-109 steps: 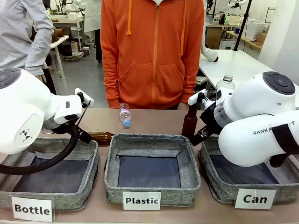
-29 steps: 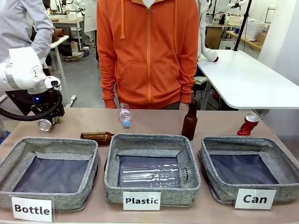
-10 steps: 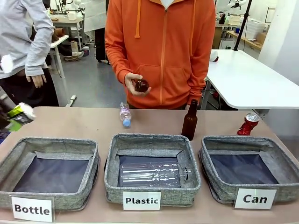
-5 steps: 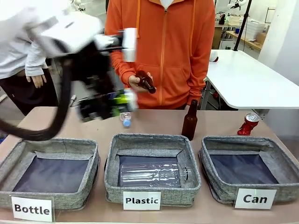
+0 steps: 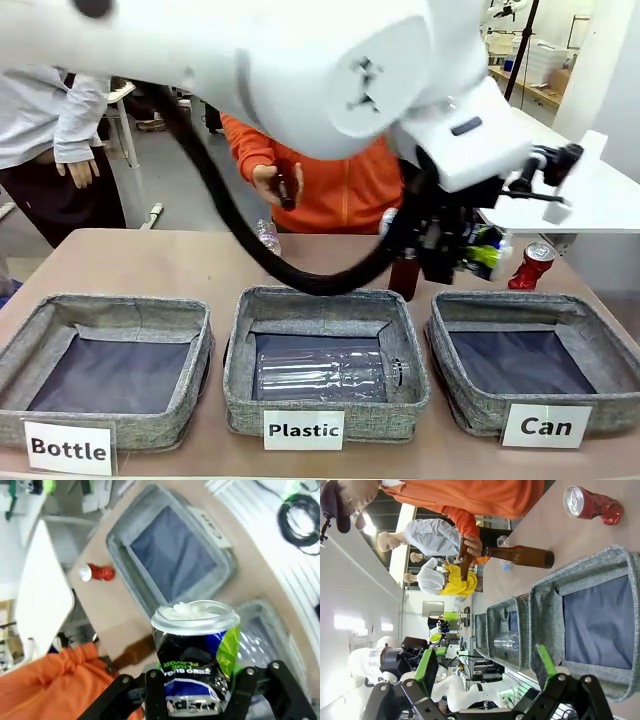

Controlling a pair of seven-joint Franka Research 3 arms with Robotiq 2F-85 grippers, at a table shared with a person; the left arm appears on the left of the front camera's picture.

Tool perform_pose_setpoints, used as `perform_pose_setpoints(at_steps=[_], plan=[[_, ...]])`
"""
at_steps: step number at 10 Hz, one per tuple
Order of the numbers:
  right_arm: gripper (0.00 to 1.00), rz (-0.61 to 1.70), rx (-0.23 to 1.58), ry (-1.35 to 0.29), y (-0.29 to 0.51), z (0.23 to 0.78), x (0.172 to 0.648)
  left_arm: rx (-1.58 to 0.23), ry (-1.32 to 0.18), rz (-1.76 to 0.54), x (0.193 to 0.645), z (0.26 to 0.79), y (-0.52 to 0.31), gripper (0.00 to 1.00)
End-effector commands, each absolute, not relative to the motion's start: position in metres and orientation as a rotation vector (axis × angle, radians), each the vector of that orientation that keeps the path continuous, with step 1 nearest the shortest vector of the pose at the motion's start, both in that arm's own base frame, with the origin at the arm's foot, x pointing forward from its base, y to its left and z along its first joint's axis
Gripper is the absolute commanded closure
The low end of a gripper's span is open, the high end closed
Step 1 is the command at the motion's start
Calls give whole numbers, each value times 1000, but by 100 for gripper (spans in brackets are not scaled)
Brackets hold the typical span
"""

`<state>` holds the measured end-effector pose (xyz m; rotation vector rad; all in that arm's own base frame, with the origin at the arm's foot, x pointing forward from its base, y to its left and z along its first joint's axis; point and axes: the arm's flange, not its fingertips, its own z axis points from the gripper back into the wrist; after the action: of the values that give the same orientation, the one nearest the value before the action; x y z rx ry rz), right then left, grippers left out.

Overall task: Sort the can waste into the basket.
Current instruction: Pick up the can waste from the table and place it in the right Fabric basket.

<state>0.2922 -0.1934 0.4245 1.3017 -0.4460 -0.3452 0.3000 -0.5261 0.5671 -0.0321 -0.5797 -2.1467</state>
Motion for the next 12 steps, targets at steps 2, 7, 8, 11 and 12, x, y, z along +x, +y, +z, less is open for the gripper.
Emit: perform_pose_setpoints(at_steps=[2, 7, 8, 11, 12], plan=[[0, -329, 1315, -472, -193, 425, 294, -212, -647, -2008, 305, 551, -563, 63], [0, -329, 1315, -472, -193, 425, 294, -159, -560, -2065, 314, 535, -560, 63], [0, -329, 1315, -472, -193, 425, 294, -320, -646, -1992, 325, 525, -579, 63], [0, -329, 1315, -472, -193, 425, 294, -435, -770, -1797, 346, 494, -626, 63], [0, -329, 1315, -472, -193, 425, 294, -435, -752, -1761, 352, 483, -630, 63]])
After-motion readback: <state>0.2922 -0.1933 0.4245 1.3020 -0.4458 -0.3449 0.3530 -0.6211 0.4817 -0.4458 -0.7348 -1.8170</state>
